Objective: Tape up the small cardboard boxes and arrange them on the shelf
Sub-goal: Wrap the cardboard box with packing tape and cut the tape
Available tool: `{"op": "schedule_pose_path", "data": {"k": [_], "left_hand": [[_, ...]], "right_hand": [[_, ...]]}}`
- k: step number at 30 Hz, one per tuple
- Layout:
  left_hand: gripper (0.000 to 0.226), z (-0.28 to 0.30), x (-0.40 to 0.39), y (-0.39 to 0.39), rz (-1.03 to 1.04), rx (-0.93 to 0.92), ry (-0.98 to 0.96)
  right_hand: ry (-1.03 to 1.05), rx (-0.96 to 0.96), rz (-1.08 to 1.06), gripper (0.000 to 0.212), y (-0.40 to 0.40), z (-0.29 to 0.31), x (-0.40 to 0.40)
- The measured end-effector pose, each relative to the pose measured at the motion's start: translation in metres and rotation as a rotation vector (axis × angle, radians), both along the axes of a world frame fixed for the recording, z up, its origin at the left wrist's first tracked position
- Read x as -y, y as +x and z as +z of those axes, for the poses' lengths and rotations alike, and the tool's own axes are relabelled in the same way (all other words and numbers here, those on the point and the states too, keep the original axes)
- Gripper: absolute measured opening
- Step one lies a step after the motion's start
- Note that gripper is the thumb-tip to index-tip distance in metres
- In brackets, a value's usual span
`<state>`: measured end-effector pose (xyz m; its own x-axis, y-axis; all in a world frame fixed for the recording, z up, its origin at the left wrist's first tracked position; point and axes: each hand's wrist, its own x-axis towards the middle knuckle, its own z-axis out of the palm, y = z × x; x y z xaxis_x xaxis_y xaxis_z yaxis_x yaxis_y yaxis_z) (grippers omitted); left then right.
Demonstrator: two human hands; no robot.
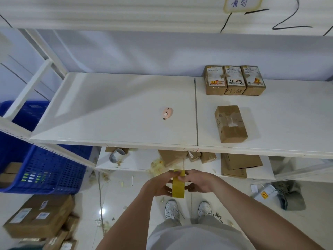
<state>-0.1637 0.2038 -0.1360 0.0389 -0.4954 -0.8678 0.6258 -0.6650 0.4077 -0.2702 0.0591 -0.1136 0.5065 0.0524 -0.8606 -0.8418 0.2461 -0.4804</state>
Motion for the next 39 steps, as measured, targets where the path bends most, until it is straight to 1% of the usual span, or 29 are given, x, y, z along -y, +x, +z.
{"op": "schedule_pose_path", "data": {"k": [3, 5, 7, 9, 11, 12, 13, 14, 15, 16, 17, 18, 20, 21, 22, 23, 25, 27, 30, 32, 34, 35, 37, 39], "left_hand": [[0.055, -0.001, -0.002, -0.003, 0.0, -0.056, 0.056], [0.061, -0.003, -0.004, -0.007, -0.01, -0.062, 0.088], [0.06, -0.004, -0.005, -0.008, -0.023, -0.035, 0.081], [0.056, -0.003, -0.004, -0.006, -0.04, -0.005, 0.061], [0.053, -0.002, -0.005, -0.005, -0.053, 0.019, 0.057], [0.053, -0.003, -0.005, -0.004, -0.059, 0.029, 0.055], [0.052, -0.003, -0.006, -0.003, -0.063, 0.03, 0.053], [0.052, -0.003, -0.006, -0.004, -0.065, 0.023, 0.05], [0.051, -0.003, -0.006, -0.005, -0.068, 0.014, 0.044], [0.05, -0.003, -0.006, -0.007, -0.068, 0.008, 0.035], [0.048, -0.003, -0.006, -0.009, -0.063, 0.004, 0.027], [0.046, -0.004, -0.006, -0.01, -0.053, 0.005, 0.021], [0.042, -0.005, -0.007, -0.013, -0.037, 0.008, 0.002], [0.04, -0.005, -0.008, -0.013, -0.032, 0.009, -0.01], [0.037, -0.004, -0.01, -0.012, -0.03, 0.008, -0.021], [0.035, -0.004, -0.012, -0.012, -0.03, 0.006, -0.029], [0.031, -0.006, -0.016, -0.011, -0.024, 0.0, -0.038], [0.027, -0.009, -0.019, -0.012, -0.016, -0.005, -0.039], [0.027, -0.011, -0.02, -0.013, -0.01, 0.003, -0.044], [0.027, -0.01, -0.019, -0.013, -0.014, 0.011, -0.043], [0.024, -0.01, -0.018, -0.014, -0.018, 0.017, -0.036], [0.023, -0.009, -0.018, -0.015, -0.02, 0.019, -0.031], [0.023, -0.008, -0.018, -0.016, -0.024, 0.024, -0.024], [0.025, -0.007, -0.018, -0.016, -0.034, 0.036, -0.02]], "right_hand": [[0.021, -0.067, 0.038, 0.039, -0.005, -0.006, -0.002], [0.045, -0.088, 0.031, 0.04, -0.009, -0.014, -0.006], [0.037, -0.09, 0.037, 0.042, -0.008, -0.017, -0.008], [-0.019, -0.096, 0.1, 0.05, -0.005, -0.009, -0.007], [-0.175, -0.152, 0.244, 0.064, 0.003, 0.003, -0.003], [-0.275, -0.184, 0.371, 0.065, 0.009, 0.01, 0.001], [-0.348, -0.219, 0.522, 0.059, 0.019, 0.017, 0.005], [-0.392, -0.242, 0.665, 0.046, 0.032, 0.027, 0.01], [-0.417, -0.244, 0.754, 0.032, 0.047, 0.041, 0.012], [-0.457, -0.213, 0.76, 0.025, 0.065, 0.056, 0.016], [-0.537, -0.128, 0.703, 0.024, 0.085, 0.069, 0.02], [-0.669, 0.001, 0.622, 0.024, 0.104, 0.08, 0.024], [-1.077, 0.28, 0.511, 0.026, 0.142, 0.096, 0.037], [-1.23, 0.368, 0.512, 0.026, 0.159, 0.101, 0.043], [-1.309, 0.416, 0.541, 0.029, 0.173, 0.103, 0.05], [-1.332, 0.425, 0.598, 0.038, 0.185, 0.103, 0.055], [-1.322, 0.376, 0.759, 0.06, 0.203, 0.099, 0.062], [-1.299, 0.336, 0.901, 0.067, 0.213, 0.092, 0.065], [-1.298, 0.323, 1.035, 0.063, 0.217, 0.081, 0.066], [-1.398, 0.349, 1.028, 0.054, 0.216, 0.076, 0.064], [-1.489, 0.363, 0.975, 0.042, 0.214, 0.073, 0.062], [-1.501, 0.361, 0.936, 0.038, 0.211, 0.071, 0.062], [-1.468, 0.364, 0.85, 0.031, 0.204, 0.068, 0.062], [-1.391, 0.394, 0.736, 0.022, 0.191, 0.066, 0.062]]}}
